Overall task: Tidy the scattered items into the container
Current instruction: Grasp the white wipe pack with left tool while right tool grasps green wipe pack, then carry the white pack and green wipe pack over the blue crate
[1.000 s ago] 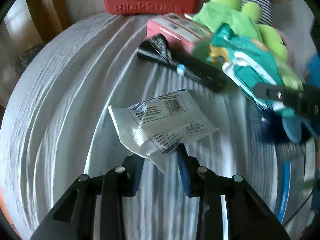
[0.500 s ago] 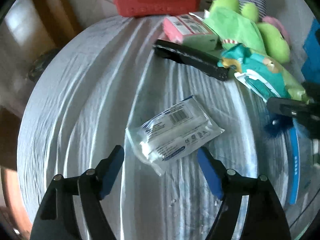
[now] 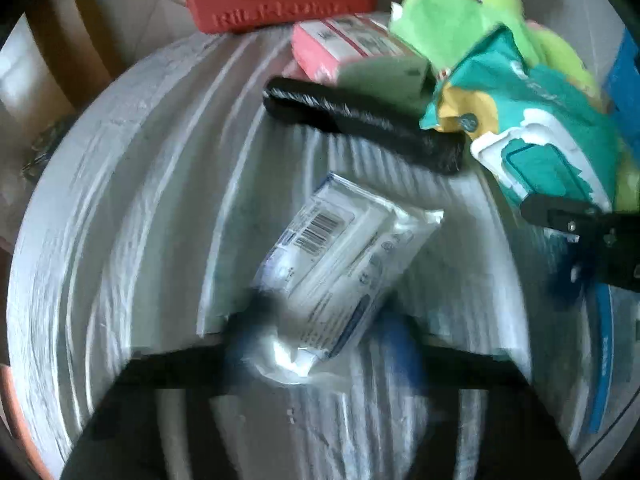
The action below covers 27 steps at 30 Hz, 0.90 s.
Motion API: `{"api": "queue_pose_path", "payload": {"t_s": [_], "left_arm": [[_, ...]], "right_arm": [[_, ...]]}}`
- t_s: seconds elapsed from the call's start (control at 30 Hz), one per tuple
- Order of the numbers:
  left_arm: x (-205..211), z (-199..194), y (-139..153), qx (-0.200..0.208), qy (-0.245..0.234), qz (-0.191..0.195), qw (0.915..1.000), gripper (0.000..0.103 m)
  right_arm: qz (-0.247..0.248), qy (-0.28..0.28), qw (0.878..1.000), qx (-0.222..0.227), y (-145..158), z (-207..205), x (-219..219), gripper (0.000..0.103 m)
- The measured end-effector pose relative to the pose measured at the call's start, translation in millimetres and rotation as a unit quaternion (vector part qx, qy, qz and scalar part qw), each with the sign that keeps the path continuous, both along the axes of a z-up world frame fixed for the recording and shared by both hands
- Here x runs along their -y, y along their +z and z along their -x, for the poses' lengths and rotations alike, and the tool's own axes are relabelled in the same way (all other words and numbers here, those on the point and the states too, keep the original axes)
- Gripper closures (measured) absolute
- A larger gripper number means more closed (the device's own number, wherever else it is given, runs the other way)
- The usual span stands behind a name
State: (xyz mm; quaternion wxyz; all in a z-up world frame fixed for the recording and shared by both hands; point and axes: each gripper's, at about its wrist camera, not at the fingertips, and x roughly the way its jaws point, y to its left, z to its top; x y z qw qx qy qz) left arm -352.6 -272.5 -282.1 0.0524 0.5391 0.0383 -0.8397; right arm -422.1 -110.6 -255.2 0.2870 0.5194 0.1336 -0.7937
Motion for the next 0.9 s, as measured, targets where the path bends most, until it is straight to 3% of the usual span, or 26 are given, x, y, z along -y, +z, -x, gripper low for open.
{"api": "queue_pose_path", "payload": {"t_s": [0.23, 0.3, 0.6, 0.9], "left_arm": [[-4, -10, 43, -0.041, 0.016, -0.014, 0.9989, 0.07], [-8, -17, 59, -0.056, 0.014, -0.022, 0.9981, 0.07], [-32, -48, 126, -0.123, -0.017, -0.026, 0.9919, 0.07], [-93, -70, 191, -0.187, -0.101, -0.035, 0.9766, 0.07]], "right_arm": [[0.033, 0.001, 0.999, -0.013, 36, -12, -11, 0.066], [0.046, 0.003, 0.999, -0.019, 50, -22, -12, 0.073], [0.079, -0.021, 0.993, -0.084, 118, -66, -11, 0.075], [0.085, -0.099, 0.978, -0.163, 200, -120, -91, 0.075]]}}
